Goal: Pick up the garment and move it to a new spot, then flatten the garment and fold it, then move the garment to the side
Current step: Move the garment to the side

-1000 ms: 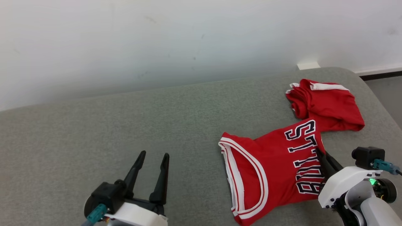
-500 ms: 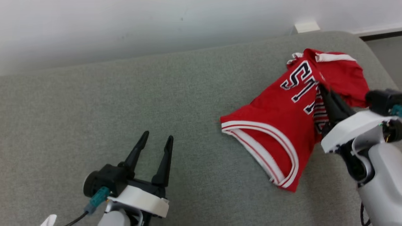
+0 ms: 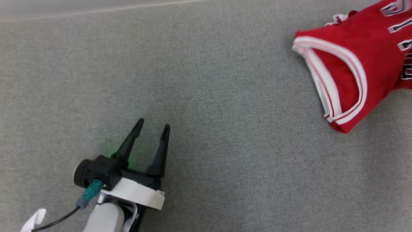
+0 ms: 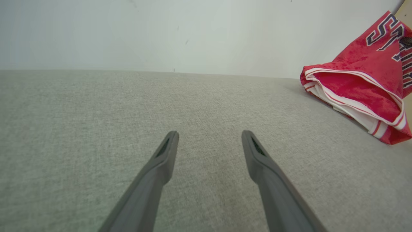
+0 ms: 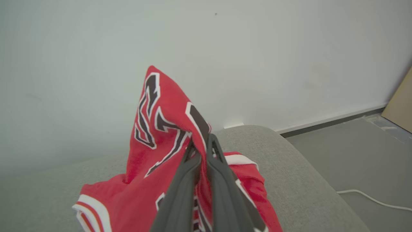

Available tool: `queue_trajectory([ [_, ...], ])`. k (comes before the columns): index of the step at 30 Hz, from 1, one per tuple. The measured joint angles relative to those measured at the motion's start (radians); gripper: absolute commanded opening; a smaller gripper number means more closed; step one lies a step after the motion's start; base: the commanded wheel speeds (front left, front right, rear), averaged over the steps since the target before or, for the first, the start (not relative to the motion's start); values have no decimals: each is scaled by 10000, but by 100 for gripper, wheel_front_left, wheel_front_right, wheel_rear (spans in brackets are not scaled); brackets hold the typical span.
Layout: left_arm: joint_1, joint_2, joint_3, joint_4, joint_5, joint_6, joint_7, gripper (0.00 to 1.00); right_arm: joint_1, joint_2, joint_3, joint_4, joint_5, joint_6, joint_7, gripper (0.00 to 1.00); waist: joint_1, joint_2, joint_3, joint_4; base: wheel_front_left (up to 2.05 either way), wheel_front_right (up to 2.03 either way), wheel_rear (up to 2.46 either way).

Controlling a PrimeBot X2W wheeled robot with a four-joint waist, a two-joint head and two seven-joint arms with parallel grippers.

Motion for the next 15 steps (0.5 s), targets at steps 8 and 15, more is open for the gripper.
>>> queue_trajectory([
  [8, -546, 150, -111, -282, 61, -2, -31, 100, -764, -211, -1035, 1728, -180, 0, 637, 0, -1, 0, 858, 71, 0, 0, 0],
  [15, -798, 125, -100, -360, 52, -44, -42, 100, -1825, -295, -1381, 3898, -1164, 0, 387, 100, 0, 0, 1155, 482, 0, 0, 0],
])
